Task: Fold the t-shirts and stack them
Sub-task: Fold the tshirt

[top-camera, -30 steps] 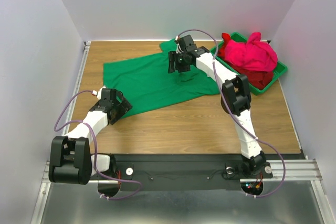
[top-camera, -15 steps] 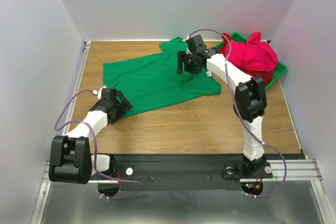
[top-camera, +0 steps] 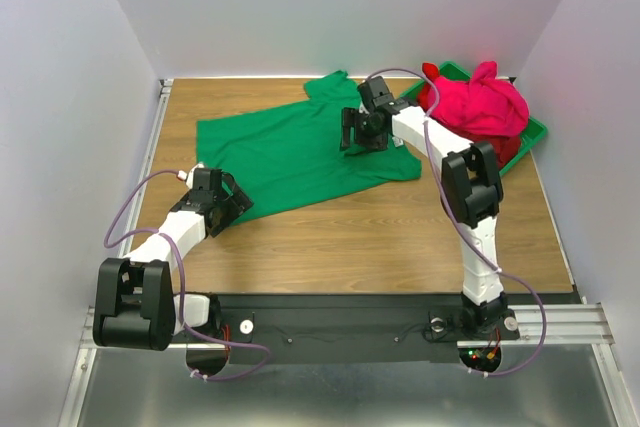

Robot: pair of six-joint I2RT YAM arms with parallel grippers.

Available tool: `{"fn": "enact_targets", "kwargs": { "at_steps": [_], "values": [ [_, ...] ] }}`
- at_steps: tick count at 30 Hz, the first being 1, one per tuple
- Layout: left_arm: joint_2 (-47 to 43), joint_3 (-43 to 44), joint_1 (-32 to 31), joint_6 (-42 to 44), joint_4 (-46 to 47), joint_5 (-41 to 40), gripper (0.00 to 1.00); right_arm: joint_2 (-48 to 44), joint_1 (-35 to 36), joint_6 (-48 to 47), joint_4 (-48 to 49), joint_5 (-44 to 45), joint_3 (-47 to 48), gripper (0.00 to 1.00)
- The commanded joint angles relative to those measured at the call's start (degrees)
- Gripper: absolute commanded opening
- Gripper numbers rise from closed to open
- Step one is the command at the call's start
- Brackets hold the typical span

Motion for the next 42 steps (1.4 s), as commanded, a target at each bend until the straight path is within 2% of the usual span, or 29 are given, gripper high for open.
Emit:
{"fn": "enact_targets", "kwargs": {
  "at_steps": [1, 13, 23, 28, 35, 42],
  "values": [
    [0.7, -0.3, -0.2, 1.6, -0.2, -0.4, 0.91, 1.2, -0.6, 1.8, 2.2, -0.8, 1.6, 0.83],
    [2.9, 1.7, -0.2, 3.0, -0.9, -0.5, 0.91, 7.3, -0.9, 1.1, 2.4, -0.2, 6.8, 0.83],
    [3.7, 2.7, -0.2, 4.3, -2.3, -1.2, 0.91, 13.8, -0.9, -1.2, 2.3, 0.1, 20.1, 0.83],
    [4.0, 3.1, -0.1, 5.0, -2.5, -1.2, 0.91, 17.3, -0.8, -1.0, 2.6, -3.6, 26.6, 0.83],
    [4.8, 3.9, -0.1, 5.5, -2.5, -1.6, 0.91, 13.0, -0.9, -1.7, 5.7, -3.7, 24.5, 0.83],
    [6.3, 5.4, -0.1, 6.2, -1.8, -1.6, 0.91, 4.3, -0.2, -4.9, 6.4, -2.0, 15.7, 0.8]
  ]
}}
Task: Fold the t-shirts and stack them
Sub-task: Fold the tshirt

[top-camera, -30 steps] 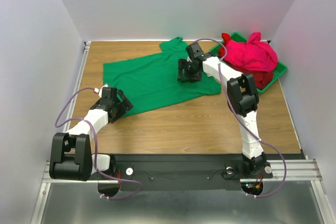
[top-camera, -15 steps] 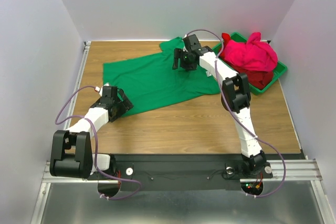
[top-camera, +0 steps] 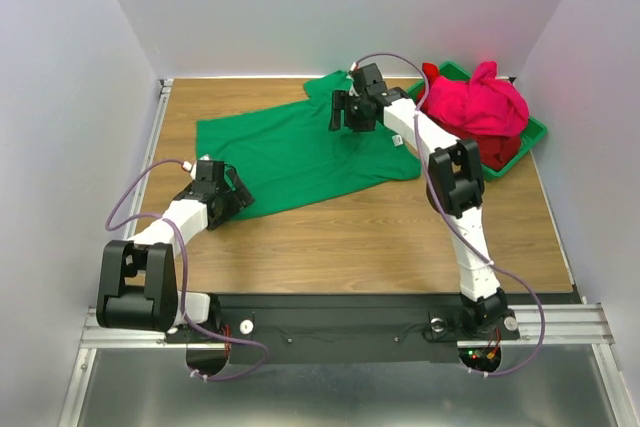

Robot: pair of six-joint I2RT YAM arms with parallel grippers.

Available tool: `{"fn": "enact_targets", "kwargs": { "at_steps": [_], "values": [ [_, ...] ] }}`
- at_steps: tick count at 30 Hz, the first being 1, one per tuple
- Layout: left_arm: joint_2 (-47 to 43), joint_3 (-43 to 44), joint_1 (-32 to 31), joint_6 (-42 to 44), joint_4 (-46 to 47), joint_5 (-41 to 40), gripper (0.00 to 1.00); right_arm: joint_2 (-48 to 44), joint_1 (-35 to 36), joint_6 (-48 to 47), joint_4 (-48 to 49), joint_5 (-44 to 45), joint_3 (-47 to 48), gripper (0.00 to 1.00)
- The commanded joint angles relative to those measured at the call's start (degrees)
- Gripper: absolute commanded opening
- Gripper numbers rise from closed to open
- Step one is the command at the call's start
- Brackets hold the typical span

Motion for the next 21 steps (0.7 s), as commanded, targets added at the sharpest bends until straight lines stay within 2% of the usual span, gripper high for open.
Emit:
{"fn": "enact_targets", "kwargs": {
  "at_steps": [1, 8, 21],
  "values": [
    [1.4, 2.0, -0.1, 1.8, -1.3, -1.2, 0.91, -9.0, 0.8, -3.1, 2.9, 0.8, -4.3, 0.78],
    [3.3, 3.4, -0.1, 3.2, -1.2, -0.7, 0.91, -11.2, 4.1, -5.5, 2.9, 2.5, -10.9, 0.68],
    [5.5, 5.4, -0.1, 6.4, -2.1, -0.9, 0.91, -3.4, 5.1, -5.3, 2.7, 4.5, -6.9, 0.62]
  ]
}}
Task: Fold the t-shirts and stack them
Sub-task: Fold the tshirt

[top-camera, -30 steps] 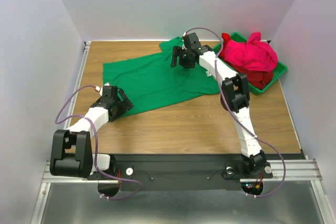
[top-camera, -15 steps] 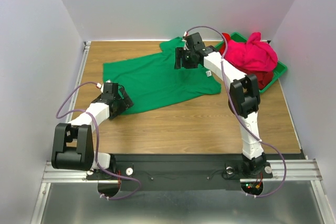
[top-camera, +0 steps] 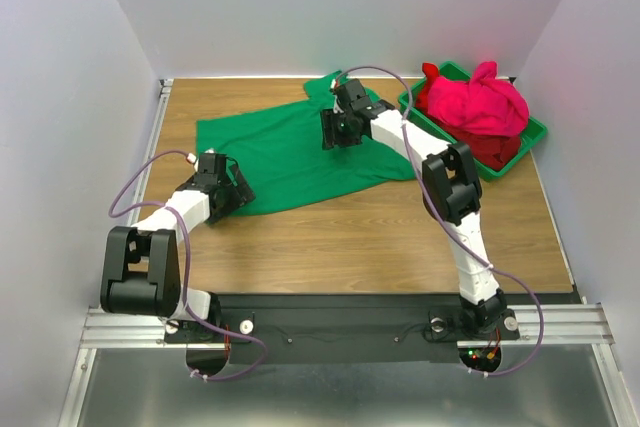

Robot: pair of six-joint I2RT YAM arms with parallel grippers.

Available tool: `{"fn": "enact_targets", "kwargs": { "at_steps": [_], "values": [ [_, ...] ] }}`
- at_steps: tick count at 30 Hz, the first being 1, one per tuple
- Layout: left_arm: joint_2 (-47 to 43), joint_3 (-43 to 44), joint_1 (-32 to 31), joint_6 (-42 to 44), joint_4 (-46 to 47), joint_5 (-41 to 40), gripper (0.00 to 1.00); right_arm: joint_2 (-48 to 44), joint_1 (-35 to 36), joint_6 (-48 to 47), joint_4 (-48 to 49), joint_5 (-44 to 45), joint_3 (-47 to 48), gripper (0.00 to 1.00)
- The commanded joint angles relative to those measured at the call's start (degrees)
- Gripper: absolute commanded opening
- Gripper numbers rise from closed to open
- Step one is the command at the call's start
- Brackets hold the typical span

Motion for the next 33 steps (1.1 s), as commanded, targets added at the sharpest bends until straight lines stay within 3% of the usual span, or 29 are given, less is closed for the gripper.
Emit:
{"fn": "enact_targets", "kwargs": {
  "at_steps": [1, 8, 14, 33],
  "values": [
    [1.4, 1.9, -0.1, 2.9, -1.9, -0.7, 0.91, 2.6, -0.2, -0.6, 1.2, 2.9, 3.1, 0.61],
    [2.3, 2.5, -0.1, 5.2, -2.3, -0.5, 0.91, 5.4, -0.3, 0.5, 1.1, 6.0, 3.9, 0.57],
    [2.8, 2.4, -0.1, 6.2, -2.1, -0.4, 0.91, 5.0, -0.2, 1.2, 1.1, 9.7, 3.1, 0.45],
    [2.9, 1.3, -0.1, 6.2, -1.8, 0.6, 0.91, 5.0, 1.3, -0.3, 0.7, 12.7, 0.0, 0.23]
  ]
}}
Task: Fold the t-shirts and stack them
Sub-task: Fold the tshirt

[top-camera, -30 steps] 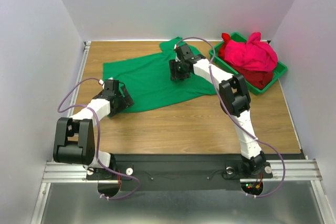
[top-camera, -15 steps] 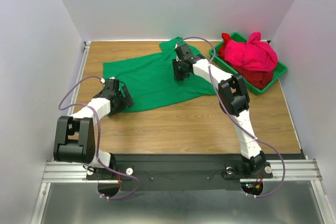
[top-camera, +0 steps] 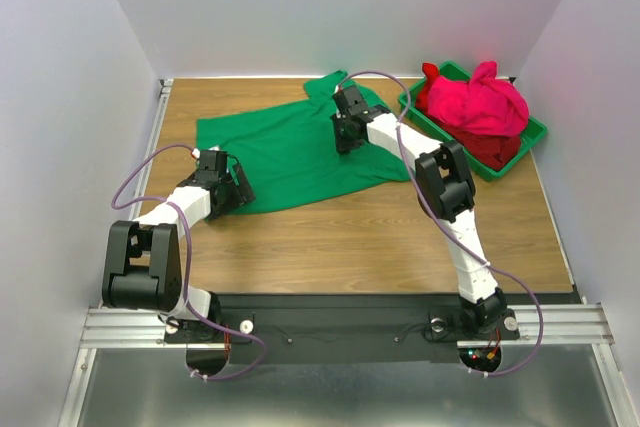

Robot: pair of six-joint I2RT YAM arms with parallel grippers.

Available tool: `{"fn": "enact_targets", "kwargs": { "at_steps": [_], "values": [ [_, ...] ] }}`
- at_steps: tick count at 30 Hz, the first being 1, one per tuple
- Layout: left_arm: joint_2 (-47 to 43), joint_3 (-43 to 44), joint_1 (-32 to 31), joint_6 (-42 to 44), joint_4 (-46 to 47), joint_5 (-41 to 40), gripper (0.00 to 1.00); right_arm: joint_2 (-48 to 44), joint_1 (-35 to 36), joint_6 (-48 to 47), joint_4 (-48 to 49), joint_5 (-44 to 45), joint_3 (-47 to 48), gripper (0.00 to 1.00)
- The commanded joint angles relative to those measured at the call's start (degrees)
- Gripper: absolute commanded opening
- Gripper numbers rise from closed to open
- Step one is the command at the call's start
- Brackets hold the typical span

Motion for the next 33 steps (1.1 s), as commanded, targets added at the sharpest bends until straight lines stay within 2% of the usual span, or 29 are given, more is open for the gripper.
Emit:
{"fn": "enact_targets", "kwargs": {
  "at_steps": [1, 5, 9, 21, 33],
  "values": [
    [0.6, -0.7, -0.1, 0.3, -1.3, 0.2, 0.91, 0.2, 1.2, -0.9, 0.5, 2.1, -1.2, 0.21],
    [0.0, -1.3, -0.1, -0.2, -1.3, 0.3, 0.91, -0.4, 1.3, -0.2, 0.5, 2.5, -1.3, 0.1],
    [-0.5, -1.8, -0.1, -0.6, -1.2, 0.4, 0.91, -1.4, 1.4, -0.2, 0.6, 2.2, -0.4, 0.07],
    [-1.8, -2.6, -0.1, -1.6, -1.2, 0.3, 0.91, -5.7, 1.4, -1.0, 0.8, -1.9, 1.1, 0.05],
    [-3.6, -4.1, -0.1, -3.1, -1.5, 0.4, 0.91, -5.5, 2.7, -2.4, 0.8, -4.0, 0.4, 0.06]
  ]
}}
